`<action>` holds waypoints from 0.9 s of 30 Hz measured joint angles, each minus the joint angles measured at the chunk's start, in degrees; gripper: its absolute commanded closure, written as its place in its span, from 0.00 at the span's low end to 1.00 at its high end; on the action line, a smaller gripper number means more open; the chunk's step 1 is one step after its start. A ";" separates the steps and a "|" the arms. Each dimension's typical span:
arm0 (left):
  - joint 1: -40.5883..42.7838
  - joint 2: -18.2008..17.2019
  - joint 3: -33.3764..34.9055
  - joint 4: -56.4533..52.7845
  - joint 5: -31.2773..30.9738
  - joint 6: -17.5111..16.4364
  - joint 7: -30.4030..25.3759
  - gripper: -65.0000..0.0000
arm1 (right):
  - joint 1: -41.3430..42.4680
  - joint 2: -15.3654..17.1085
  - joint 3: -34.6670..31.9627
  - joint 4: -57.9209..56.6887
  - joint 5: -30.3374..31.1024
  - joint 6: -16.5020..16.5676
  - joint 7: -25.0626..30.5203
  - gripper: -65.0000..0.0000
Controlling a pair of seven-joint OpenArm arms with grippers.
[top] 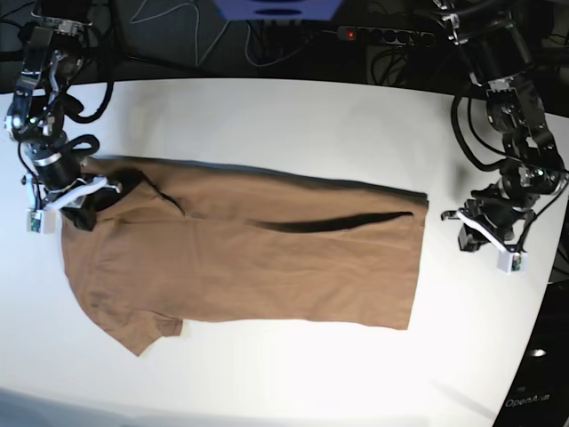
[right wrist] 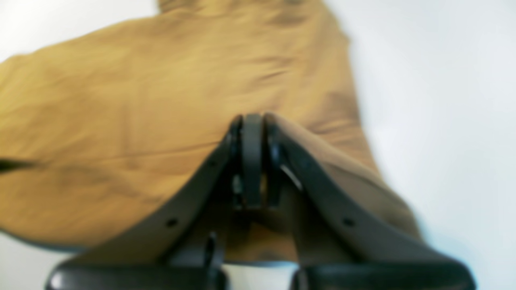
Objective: Fold the T-shirt properly
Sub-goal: 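Lay the collar edge down over the shirt body and release, then move the right gripper to the folded edge near the sleeve and grasp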
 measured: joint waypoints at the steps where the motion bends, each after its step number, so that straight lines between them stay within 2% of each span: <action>1: 0.00 0.00 0.00 0.00 0.00 0.00 -0.02 0.97 | 0.02 0.04 -0.44 0.00 0.09 0.11 0.07 1.00; 6: 0.02 0.00 -0.20 0.00 0.02 0.02 0.02 0.97 | 1.99 -0.02 -2.91 -3.21 0.20 -0.15 0.46 1.00; 22: 0.37 -0.35 -0.44 0.00 0.00 -0.28 0.04 0.97 | 5.49 1.14 -2.73 -5.77 -1.20 -0.26 -0.04 1.00; 27: 0.39 -0.35 -0.44 0.00 0.02 -0.50 0.02 0.97 | 8.50 1.16 -2.75 -10.86 -1.09 -0.24 0.42 1.00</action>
